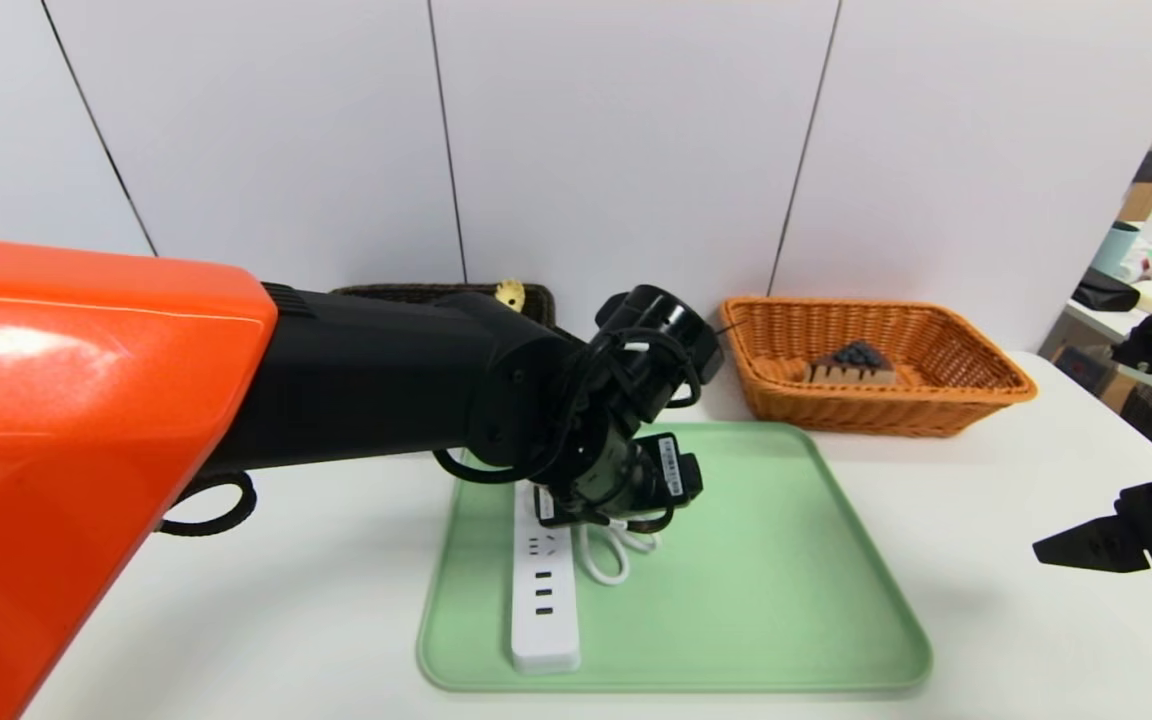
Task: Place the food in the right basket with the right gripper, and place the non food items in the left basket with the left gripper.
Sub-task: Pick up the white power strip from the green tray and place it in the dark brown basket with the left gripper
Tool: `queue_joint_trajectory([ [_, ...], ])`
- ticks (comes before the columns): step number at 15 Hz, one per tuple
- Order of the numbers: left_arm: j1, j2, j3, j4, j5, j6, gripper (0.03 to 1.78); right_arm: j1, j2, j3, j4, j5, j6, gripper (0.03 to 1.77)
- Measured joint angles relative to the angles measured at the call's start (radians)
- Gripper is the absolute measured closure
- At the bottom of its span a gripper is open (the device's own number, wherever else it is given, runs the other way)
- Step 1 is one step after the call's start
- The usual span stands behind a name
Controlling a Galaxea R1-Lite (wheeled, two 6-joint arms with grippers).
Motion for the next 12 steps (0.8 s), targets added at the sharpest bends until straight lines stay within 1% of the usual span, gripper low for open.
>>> queue_joint_trajectory([
  [1, -0.002, -0.003, 0.013, 0.003, 0.029, 0.033, 0.12, 0.000, 0.000, 0.000, 0.000, 0.000, 0.000, 0.10],
  [2, -0.003, -0.003, 0.023, 0.000, 0.071, 0.058, 0.12, 0.002, 0.000, 0.002, 0.000, 0.000, 0.000, 0.10],
  [3, -0.003, 0.002, 0.029, -0.005, 0.106, 0.069, 0.12, 0.005, 0.000, 0.002, 0.000, 0.000, 0.001, 0.10],
  [4, -0.003, 0.006, 0.033, -0.011, 0.113, 0.069, 0.12, 0.007, 0.000, 0.002, 0.000, 0.000, 0.001, 0.10],
  [8, -0.014, 0.031, 0.037, -0.030, 0.106, 0.050, 0.12, 0.007, -0.004, -0.001, 0.000, 0.000, 0.001, 0.10],
  [10, -0.021, 0.038, 0.032, -0.047, 0.073, 0.025, 0.12, 0.006, -0.005, -0.001, 0.000, 0.000, 0.001, 0.10],
  [12, -0.024, 0.041, 0.027, -0.059, 0.034, -0.024, 0.12, 0.005, -0.005, -0.001, 0.000, 0.000, 0.001, 0.10],
])
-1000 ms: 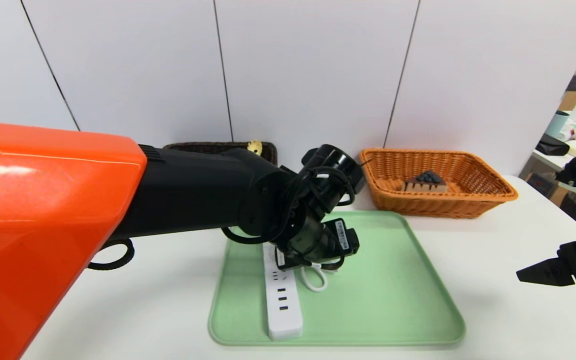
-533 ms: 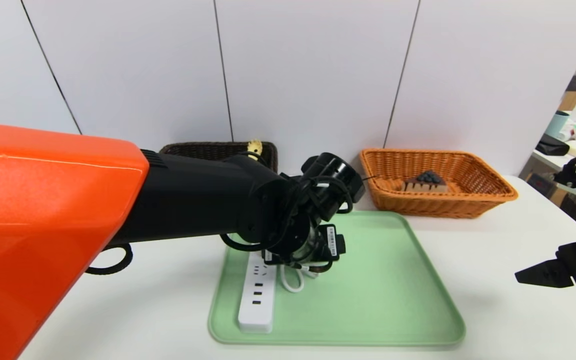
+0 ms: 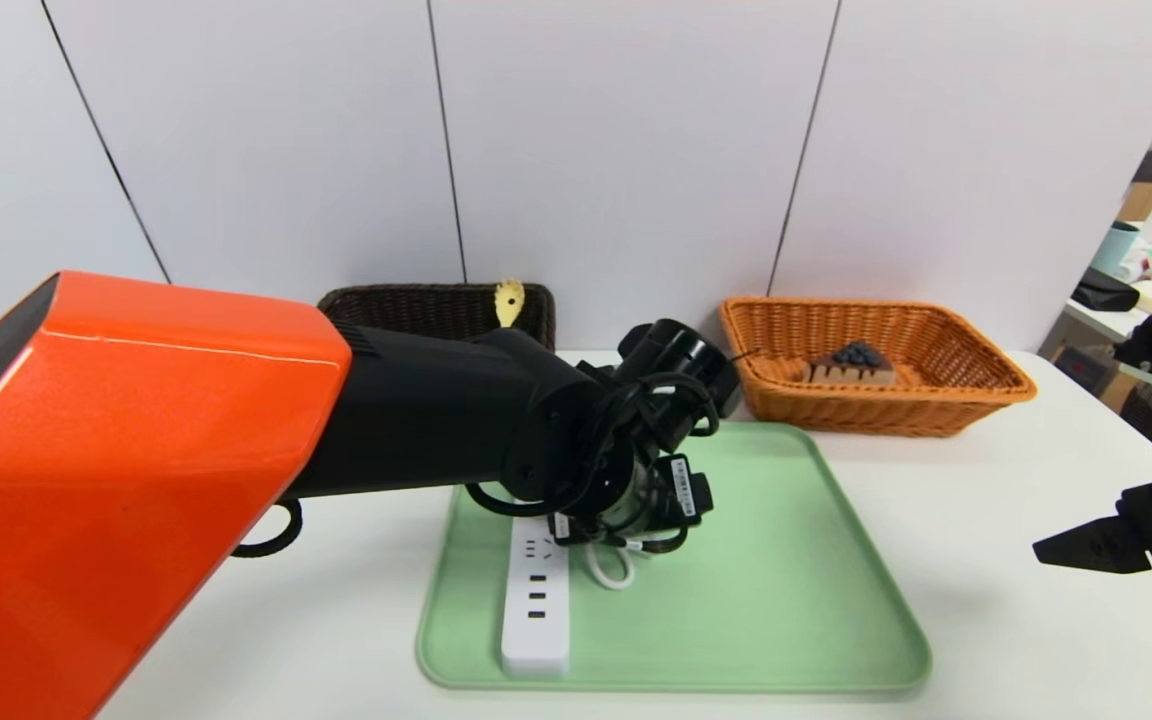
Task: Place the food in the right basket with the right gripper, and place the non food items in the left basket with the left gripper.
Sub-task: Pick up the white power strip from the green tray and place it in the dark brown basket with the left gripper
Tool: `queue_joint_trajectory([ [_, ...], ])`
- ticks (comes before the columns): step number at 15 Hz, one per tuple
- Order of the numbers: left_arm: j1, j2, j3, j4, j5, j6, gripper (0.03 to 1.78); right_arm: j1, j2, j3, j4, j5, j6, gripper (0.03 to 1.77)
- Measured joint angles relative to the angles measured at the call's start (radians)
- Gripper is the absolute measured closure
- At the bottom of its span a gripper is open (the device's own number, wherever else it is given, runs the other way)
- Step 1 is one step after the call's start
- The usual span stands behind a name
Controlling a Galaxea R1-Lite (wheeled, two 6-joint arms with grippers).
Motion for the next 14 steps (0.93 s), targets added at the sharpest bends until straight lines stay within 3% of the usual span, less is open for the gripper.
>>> queue_joint_trajectory([
  [14, -0.001, 0.039, 0.000, -0.046, -0.019, -0.035, 0.12, 0.004, 0.002, -0.014, 0.000, 0.000, -0.005, 0.10],
])
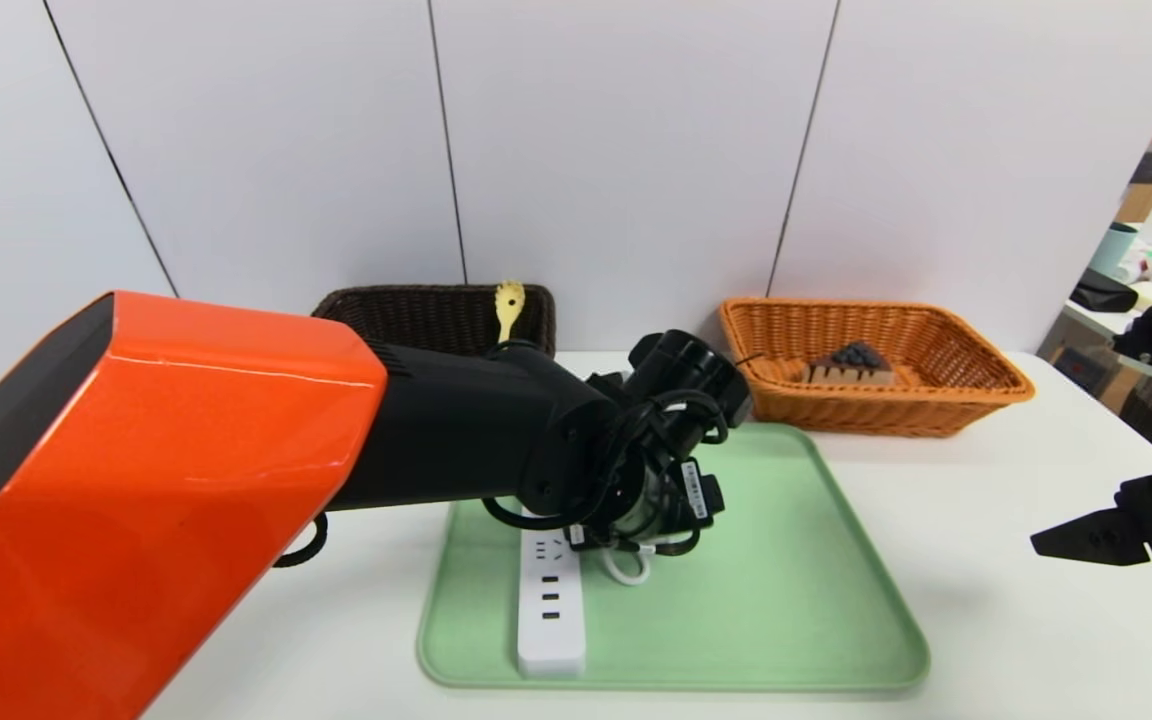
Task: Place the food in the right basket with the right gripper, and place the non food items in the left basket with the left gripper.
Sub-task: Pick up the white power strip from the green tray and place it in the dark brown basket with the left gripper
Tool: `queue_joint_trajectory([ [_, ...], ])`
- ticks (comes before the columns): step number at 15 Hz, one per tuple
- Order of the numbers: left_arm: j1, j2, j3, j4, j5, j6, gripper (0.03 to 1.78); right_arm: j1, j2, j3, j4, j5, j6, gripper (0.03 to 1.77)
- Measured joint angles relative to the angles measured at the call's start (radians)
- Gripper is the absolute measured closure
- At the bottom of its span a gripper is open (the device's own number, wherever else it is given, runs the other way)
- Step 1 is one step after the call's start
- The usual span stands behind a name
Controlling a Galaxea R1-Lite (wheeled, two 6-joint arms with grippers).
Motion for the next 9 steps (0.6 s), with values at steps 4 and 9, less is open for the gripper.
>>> queue_joint_trajectory([
  [4, 0.000, 0.003, -0.001, -0.032, 0.003, -0.002, 0.12, 0.008, 0.002, 0.003, 0.000, 0.001, 0.000, 0.10],
  [9, 0.000, 0.004, -0.002, -0.033, 0.001, -0.003, 0.84, 0.009, 0.002, 0.005, 0.001, 0.001, 0.000, 0.10],
])
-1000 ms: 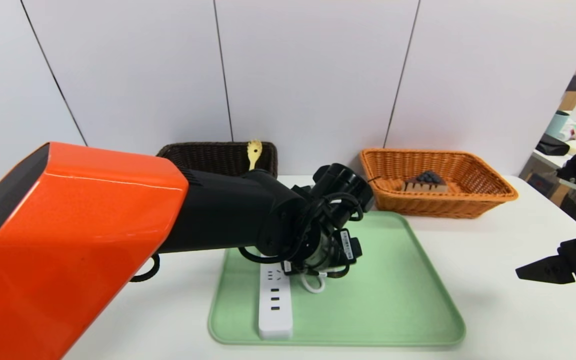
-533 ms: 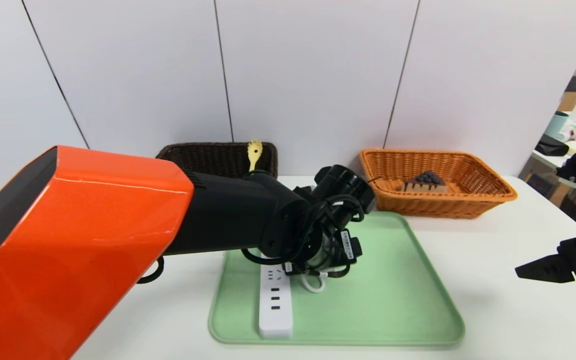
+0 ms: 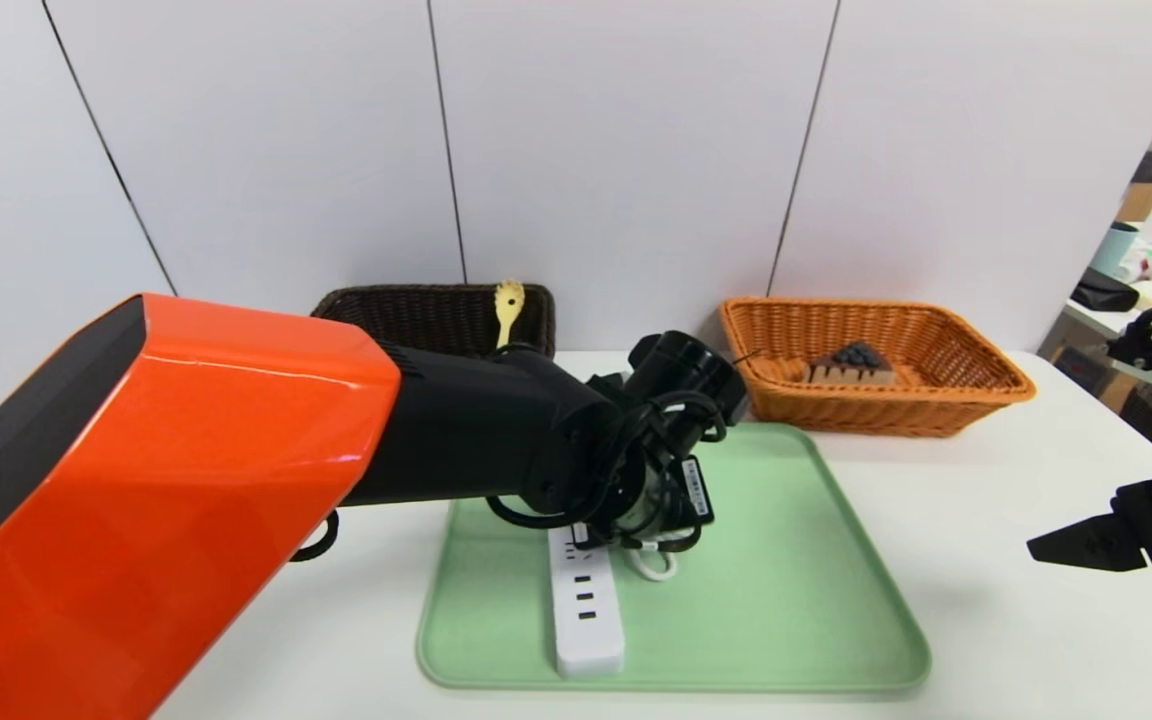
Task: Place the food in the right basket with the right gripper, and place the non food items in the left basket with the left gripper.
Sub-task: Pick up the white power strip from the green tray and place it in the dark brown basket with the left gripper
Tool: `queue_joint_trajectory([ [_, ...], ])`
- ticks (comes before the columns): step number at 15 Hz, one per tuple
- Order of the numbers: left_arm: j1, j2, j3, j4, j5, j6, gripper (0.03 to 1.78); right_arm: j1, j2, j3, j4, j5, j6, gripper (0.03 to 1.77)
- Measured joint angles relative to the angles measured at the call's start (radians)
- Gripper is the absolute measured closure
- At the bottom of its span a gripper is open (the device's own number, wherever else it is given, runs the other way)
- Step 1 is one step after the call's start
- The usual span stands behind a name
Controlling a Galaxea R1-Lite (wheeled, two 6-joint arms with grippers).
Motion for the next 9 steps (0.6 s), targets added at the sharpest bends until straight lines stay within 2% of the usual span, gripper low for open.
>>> queue_joint_trajectory([
  [2, 0.000, 0.000, 0.000, 0.000, 0.000, -0.002, 1.03, 0.001, 0.000, 0.003, 0.001, 0.000, 0.000, 0.10],
  [3, 0.000, -0.001, 0.001, 0.001, 0.000, -0.002, 1.24, 0.001, -0.001, 0.006, 0.001, 0.000, 0.000, 0.10],
  [4, 0.000, -0.002, 0.002, -0.001, -0.001, -0.003, 1.61, 0.001, -0.003, 0.008, 0.001, 0.000, 0.001, 0.10],
  [9, 0.000, -0.018, 0.004, 0.003, -0.001, -0.003, 1.61, 0.001, -0.005, 0.017, 0.000, 0.002, 0.000, 0.10],
])
